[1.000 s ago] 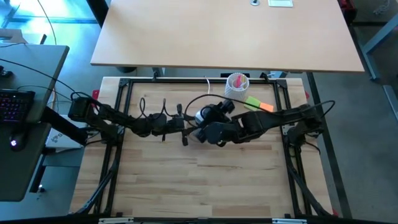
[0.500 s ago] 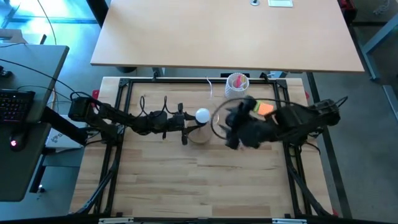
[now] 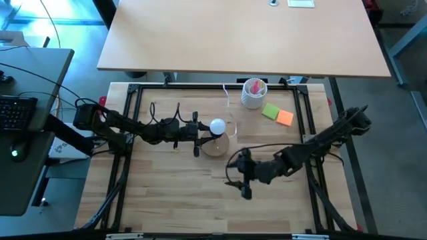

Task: Screw lightbulb
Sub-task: Insert the white lightbulb into the desk lamp

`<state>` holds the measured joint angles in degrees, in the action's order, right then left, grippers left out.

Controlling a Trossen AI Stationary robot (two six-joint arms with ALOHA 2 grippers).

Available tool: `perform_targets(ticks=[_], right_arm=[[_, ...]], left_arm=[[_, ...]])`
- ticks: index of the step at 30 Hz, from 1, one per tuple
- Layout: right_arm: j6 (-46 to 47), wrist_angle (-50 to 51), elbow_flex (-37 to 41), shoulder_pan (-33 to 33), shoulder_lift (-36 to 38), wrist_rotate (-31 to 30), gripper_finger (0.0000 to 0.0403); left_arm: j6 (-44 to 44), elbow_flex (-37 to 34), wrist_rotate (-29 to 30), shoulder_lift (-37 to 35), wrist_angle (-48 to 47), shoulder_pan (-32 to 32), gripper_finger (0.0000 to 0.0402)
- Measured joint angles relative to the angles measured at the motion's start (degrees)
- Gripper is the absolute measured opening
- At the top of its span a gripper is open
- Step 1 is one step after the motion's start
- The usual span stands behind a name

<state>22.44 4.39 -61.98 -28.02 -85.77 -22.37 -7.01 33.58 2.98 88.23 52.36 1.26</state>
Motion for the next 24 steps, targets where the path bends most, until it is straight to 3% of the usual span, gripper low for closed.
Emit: perform_targets(ticks=[6,8,11,16,21,24], right_arm=[[-28.34,-6.62,-5.46,2.55,2.52,-7.02,0.0293],[-34.56,-6.69,-6.84,5.16,4.06,-6.45,0.0293],[-36.29,-3.99,-6.93,11.90,6.36,4.04,0.0293],[-31.14,-0.78,-6.55,23.05,8.01,23.29,0.0293],[-29.70,-4.70,-4.17,27.66,7.87,33.18,0.0293],[-28.52,-5.67,-2.83,29.55,7.65,35.61,0.0293]], left_arm=[[0.95,0.00,-0.98,0.00,0.24,0.03,0.0132],[0.90,0.00,-2.71,0.00,0.26,0.02,0.0133],[0.73,0.00,-5.39,0.00,0.27,0.02,0.0133],[0.53,0.00,-8.11,0.00,0.11,0.02,0.0133],[0.36,0.00,-8.73,0.00,-0.33,-0.10,0.0133],[0.36,0.00,-10.55,-0.01,-0.31,-0.11,0.0133]])
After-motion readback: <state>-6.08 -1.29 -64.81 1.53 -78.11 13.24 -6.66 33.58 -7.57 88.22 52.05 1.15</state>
